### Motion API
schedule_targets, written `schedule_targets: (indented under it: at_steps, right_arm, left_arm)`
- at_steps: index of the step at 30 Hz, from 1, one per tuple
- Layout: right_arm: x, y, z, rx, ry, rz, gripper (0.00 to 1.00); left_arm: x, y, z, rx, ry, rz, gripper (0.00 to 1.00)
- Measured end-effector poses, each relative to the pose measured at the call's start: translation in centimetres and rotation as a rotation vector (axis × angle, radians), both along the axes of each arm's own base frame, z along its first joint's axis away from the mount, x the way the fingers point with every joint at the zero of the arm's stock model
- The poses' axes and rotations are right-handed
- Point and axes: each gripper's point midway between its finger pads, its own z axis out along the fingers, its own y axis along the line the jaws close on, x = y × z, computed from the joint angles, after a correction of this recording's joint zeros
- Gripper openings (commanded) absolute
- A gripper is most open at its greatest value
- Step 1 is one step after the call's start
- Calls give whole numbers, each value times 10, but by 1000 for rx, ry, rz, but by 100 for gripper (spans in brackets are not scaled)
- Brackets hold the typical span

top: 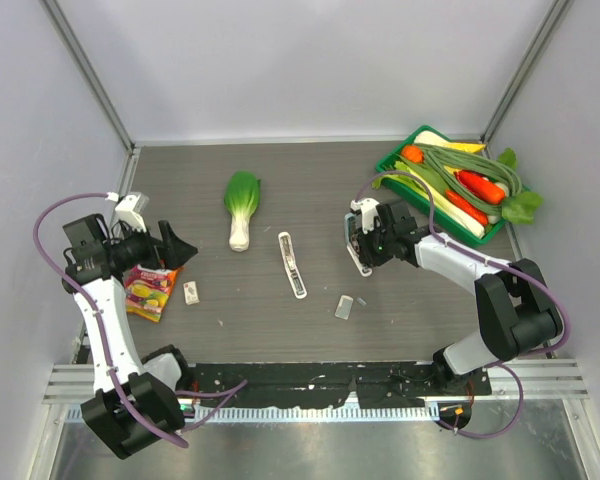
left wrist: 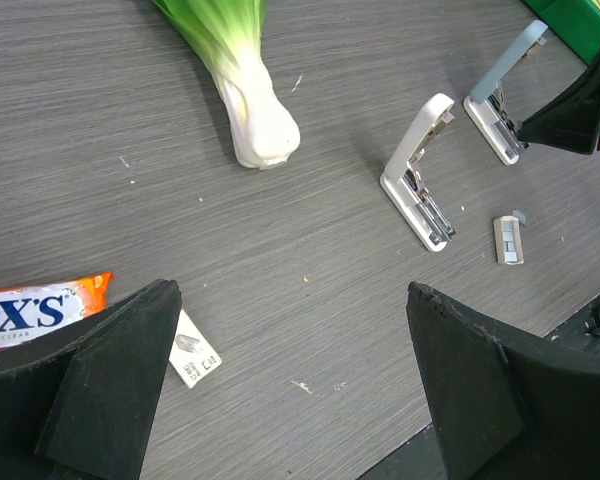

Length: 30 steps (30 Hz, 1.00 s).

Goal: Load the staples into the stapler
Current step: Install the staple into the stapler.

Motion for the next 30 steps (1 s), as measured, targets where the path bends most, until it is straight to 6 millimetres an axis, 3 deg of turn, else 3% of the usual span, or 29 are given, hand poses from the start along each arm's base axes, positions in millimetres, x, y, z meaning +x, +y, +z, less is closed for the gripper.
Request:
schedule_targets:
  at_steps: [30]
  right_arm:
    - [-2, 2, 0, 7, 6, 8, 28]
  left_arm:
    - [0, 2, 0, -2, 1, 6, 100]
